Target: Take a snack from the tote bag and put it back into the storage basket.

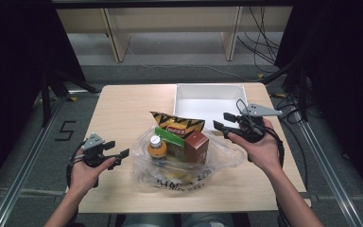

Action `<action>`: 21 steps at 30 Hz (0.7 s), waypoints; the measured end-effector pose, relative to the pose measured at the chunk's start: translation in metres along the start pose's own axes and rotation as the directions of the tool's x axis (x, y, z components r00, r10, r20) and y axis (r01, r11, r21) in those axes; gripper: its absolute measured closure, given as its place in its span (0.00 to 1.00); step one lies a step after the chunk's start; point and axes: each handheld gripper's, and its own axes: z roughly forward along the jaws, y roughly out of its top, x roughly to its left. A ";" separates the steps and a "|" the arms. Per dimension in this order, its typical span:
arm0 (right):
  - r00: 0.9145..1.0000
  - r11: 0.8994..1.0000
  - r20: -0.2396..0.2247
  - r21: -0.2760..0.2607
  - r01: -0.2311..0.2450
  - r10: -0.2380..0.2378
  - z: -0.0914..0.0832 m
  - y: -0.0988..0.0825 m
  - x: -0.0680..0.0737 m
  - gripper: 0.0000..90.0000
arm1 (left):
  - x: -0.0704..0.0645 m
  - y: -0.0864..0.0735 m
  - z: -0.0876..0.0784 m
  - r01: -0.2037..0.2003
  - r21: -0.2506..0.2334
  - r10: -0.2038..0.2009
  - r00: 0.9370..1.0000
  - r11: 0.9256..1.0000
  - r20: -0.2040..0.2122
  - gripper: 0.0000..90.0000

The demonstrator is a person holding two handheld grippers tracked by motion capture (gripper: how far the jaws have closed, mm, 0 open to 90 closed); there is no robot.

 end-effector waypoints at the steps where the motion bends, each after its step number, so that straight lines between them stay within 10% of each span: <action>1: 1.000 1.000 0.000 0.000 0.000 0.000 0.000 0.000 0.000 0.52 | 0.000 0.000 0.000 0.000 0.000 0.000 1.000 1.000 0.000 0.28; 21: 0.991 0.997 -0.124 0.049 0.061 -0.055 0.037 0.015 0.022 0.54 | -0.006 0.001 0.004 -0.031 0.004 0.030 0.999 1.000 0.016 0.28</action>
